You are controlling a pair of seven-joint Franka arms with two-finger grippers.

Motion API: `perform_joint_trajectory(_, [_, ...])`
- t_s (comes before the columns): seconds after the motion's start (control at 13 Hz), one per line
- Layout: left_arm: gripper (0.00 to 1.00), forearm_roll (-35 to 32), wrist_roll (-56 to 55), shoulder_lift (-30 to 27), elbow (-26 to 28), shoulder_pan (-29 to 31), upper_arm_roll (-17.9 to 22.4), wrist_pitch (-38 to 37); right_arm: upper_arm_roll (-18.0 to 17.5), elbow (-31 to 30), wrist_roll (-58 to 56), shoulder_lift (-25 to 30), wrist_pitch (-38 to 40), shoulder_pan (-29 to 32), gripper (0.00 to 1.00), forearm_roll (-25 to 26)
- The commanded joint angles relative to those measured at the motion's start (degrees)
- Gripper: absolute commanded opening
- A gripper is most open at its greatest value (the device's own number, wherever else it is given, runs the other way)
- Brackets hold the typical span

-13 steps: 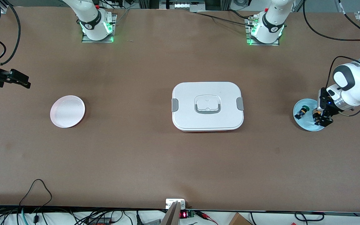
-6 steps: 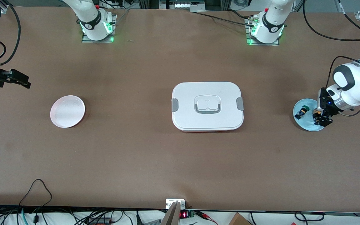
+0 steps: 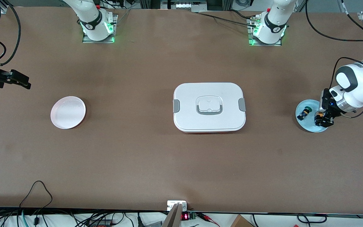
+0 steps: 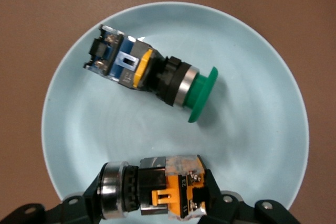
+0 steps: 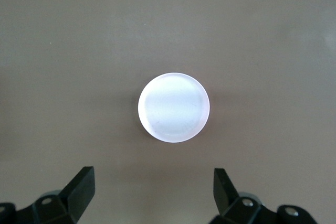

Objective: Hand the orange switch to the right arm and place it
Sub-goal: 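Lower the left gripper and grasp the orange-capped switch, then lift the orange switch with the left gripper toward the box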

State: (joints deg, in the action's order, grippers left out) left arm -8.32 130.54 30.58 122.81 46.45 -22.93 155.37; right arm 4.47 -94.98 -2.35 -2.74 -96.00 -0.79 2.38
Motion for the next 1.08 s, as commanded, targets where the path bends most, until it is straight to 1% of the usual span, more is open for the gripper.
perform_joint_trajectory(0.0, [0.0, -0.21, 0.86, 0.54, -2.39, 4.24, -5.69, -3.38, 0.01, 1.2, -0.12, -0.42, 0.73, 0.08, 1.0, -0.79])
perform_joint_trajectory(0.08, [0.0, 1.71, 0.16, 0.71, -5.1, 5.22, -8.59, -8.02, 0.01, 1.2, -0.11, -0.42, 0.64, 0.17, 1.0, -0.88])
perform_joint_trajectory(0.15, [0.0, 3.29, -0.45, 0.88, -8.52, 4.7, -10.27, -13.63, 0.01, 1.11, -0.2, -0.42, 0.9, 0.17, 1.0, -0.8])
perform_joint_trajectory(0.38, [0.0, 9.61, -0.28, 6.4, -20.38, 2.51, -11.16, -31.99, 0.01, 1.11, 0.15, -0.42, 1.17, 0.08, 1.0, -0.88])
perform_joint_trajectory(0.46, [0.0, 12.42, -0.11, 7.82, -23.9, 2.15, -12.21, -38.23, 0.01, 1.11, 0.24, -0.42, 1.08, 0.17, 1.0, -0.88])
perform_joint_trajectory(0.54, [0.0, 14.71, -0.11, 8.61, -25.94, 2.15, -13.27, -42.73, 0.01, 1.11, 0.15, -0.86, 0.9, 0.26, 1.0, -0.88])
perform_joint_trajectory(0.69, [0.0, 23.3, -0.19, 9.49, -26.84, 1.1, -14.24, -46.72, 0.01, 1.11, -0.46, -1.12, 0.82, 0.26, 1.0, -0.88])
perform_joint_trajectory(0.77, [0.0, 27.26, -0.11, 10.37, -26.84, -0.3, -14.24, -47.52, 0.01, 1.11, -0.64, -1.12, 1.08, 0.26, 1.0, -0.8])
perform_joint_trajectory(0.85, [0.0, 32.35, -0.28, 11.51, -26.84, -1.53, -14.24, -49.09, 0.01, 1.2, -0.81, -1.04, 1.08, 0.26, 1.0, -0.79])
perform_joint_trajectory(1.0, [0.0, 42.9, -0.46, 12.05, -26.75, -5.13, -14.24, -51.56, 0.45, 1.2, -0.55, -0.77, 1.25, 0.43, 1.0, -0.97])
